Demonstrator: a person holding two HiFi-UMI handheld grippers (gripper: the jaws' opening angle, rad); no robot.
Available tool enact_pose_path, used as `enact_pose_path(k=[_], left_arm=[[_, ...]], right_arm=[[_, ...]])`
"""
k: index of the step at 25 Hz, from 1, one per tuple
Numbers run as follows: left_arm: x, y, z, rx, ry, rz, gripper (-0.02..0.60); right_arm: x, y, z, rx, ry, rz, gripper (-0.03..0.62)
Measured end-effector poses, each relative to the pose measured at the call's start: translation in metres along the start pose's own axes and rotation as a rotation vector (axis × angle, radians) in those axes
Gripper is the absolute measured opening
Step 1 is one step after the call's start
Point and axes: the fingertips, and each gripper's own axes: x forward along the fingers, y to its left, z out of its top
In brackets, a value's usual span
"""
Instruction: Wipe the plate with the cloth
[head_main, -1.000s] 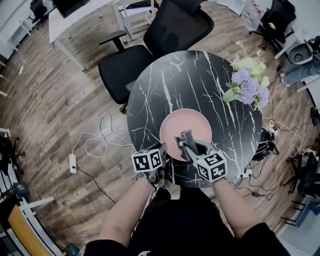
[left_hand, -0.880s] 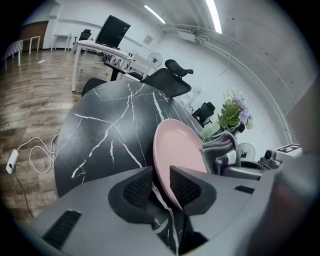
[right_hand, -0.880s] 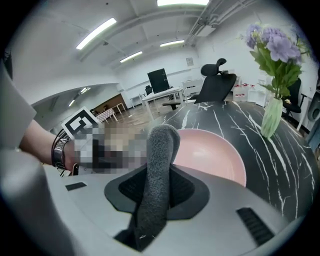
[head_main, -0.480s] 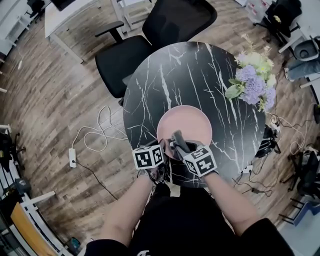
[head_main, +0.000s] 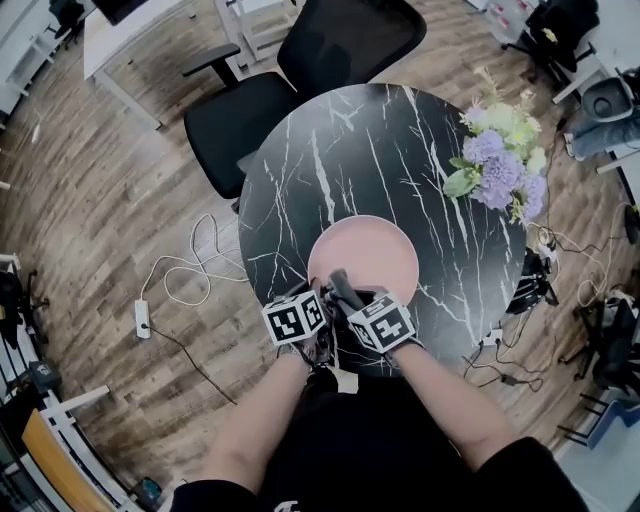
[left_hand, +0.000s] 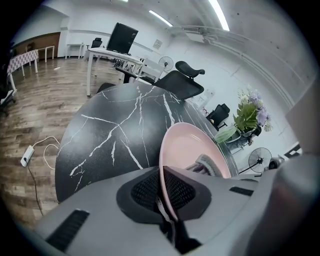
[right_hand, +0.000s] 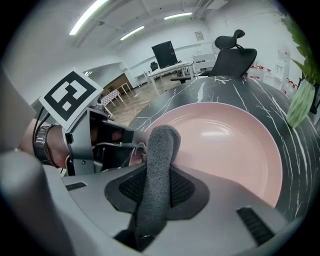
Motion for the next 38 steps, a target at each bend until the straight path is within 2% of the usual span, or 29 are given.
enact_pose_path(k=[5,11,18,25,38], left_arm=[[-0.001,0.000,0.001,-0.016,-0.018,0.006,0.033],[-0.001,0.002,0.003,-0.022,-0.025,0.013,0.031],[-0.003,0.004,0.004,-0.027,-0.027,0.017,0.029],[-0.003,0.002,0.002,-0.021,-0.020,-0.005,0.029],[-0.003,0.004,0.004,0.011,0.003,-0.027,0.030]], right_arm=[[-0.001,-0.001,-0.007,-0.024,0.026,0.005,0.107],[-0.011,-0.001,-0.023,-0.141,0.095,-0.021,0.107],[-0.031,-0.023,-0.037,-0.257,0.161,-0.103,0.107],[-0.050,-0.065,-0.040,-0.290,0.188,-0.197,0.107],[-0.057,-0.125,-0.011,-0.284,0.167,-0.320,0.109]])
